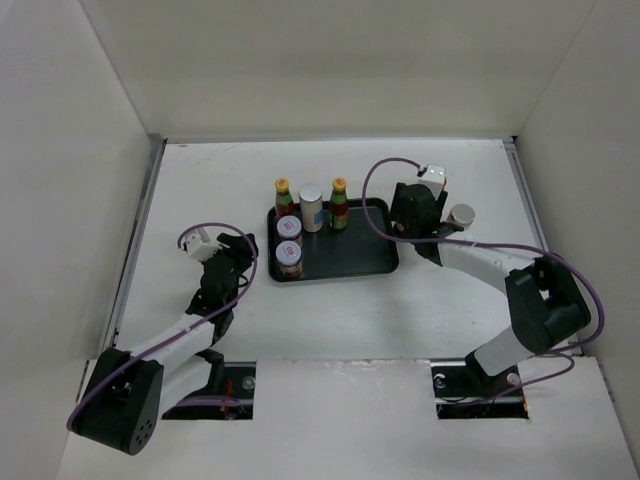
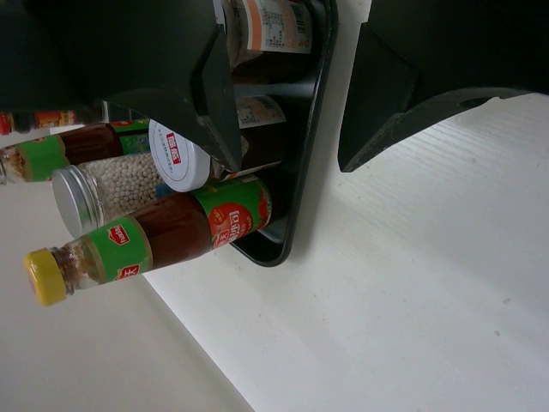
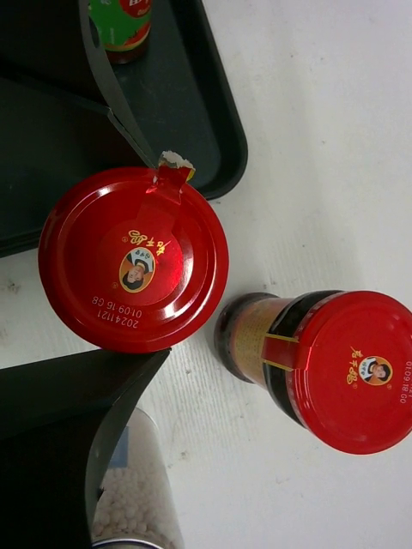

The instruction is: Organize the condiment bottles

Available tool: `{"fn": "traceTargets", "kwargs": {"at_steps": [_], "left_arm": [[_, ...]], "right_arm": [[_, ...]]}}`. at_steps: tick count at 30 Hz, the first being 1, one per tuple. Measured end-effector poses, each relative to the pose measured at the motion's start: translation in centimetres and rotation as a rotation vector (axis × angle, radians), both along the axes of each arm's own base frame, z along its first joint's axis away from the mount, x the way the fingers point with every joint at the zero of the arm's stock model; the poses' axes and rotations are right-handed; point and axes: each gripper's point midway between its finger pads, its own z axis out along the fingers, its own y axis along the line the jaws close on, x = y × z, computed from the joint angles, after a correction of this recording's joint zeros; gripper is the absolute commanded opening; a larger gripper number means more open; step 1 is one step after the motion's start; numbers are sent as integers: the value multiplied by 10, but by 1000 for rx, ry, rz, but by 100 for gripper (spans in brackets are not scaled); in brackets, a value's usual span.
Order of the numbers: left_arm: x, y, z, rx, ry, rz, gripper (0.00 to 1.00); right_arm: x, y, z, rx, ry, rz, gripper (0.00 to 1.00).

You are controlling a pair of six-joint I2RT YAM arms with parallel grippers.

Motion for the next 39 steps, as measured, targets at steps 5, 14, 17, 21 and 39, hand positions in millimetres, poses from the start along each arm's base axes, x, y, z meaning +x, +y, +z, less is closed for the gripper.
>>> {"fn": "traceTargets", "kwargs": {"at_steps": [5, 14, 17, 21, 39], "left_arm": [[0, 0, 0, 0, 0, 0, 47], [0, 0, 0, 0, 0, 0, 47], [0, 0, 0, 0, 0, 0, 47], [0, 0, 0, 0, 0, 0, 47], [0, -2, 1, 2, -2, -8, 47]], "right_arm": [[-14, -5, 8, -10, 6, 3, 51], [-28, 26, 63, 14, -120, 96, 53], [-20, 48, 57, 23, -115, 139, 53], [-9, 73, 32, 22, -77, 195, 54], [21, 100, 60, 77, -207, 230, 100]]}}
